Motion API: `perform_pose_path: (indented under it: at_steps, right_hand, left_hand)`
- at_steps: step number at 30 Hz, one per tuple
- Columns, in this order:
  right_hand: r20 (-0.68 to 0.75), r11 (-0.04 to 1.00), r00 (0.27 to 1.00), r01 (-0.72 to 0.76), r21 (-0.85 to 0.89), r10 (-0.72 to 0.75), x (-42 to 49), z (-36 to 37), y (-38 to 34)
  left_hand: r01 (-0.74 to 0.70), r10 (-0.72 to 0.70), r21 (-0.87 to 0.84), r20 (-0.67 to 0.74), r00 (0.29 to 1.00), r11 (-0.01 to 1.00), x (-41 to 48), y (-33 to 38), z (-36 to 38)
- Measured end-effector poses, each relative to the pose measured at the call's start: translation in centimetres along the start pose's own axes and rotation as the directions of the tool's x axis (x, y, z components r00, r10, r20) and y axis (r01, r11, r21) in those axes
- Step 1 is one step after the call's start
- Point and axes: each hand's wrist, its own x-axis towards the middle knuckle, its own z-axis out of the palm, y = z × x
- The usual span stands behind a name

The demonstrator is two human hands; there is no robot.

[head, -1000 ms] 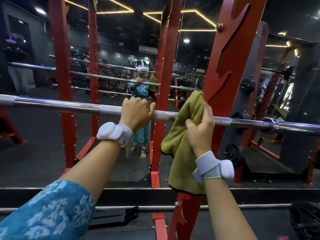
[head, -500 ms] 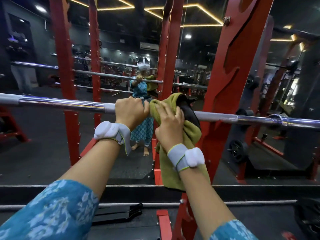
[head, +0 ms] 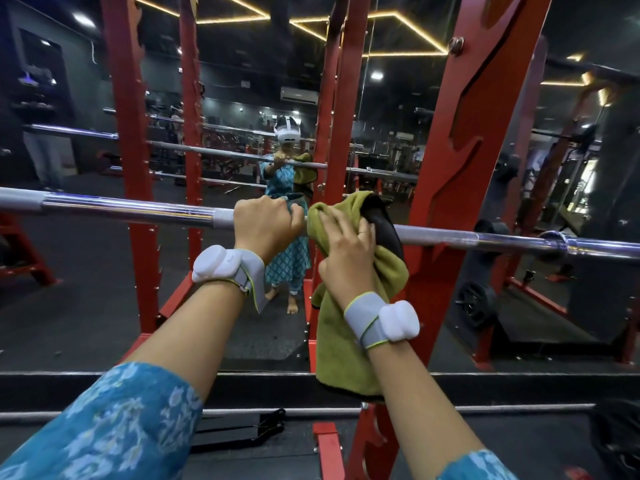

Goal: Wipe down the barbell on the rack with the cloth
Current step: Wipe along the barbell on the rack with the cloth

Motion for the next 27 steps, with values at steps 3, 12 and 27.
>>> perform_pose_path:
  at_steps: [3,12,27]
  right_hand:
    - [-0.091,0.996,0.994,0.061,0.058,-0.055,-1.1,0.5,1.7]
    - [0.058,0.976,0.977,-0.2,-0.085,0.206,2.1,-1.8,1.2]
    - [0.08,0.988,0.986,-0.15,0.031,0.147,1.1,-1.5,1.8]
  left_hand:
    - [-0.01,0.01,0.009,0.004,1.0,1.0,-0.1,0.1,-0.1]
    - [0.007,-0.008,0.026,0.038,0.999,1.0,0.0,0.2,-0.1]
    - [0.008,-0.01,-0.066,-0.036,0.999,0.998,-0.2,-0.2,0.5]
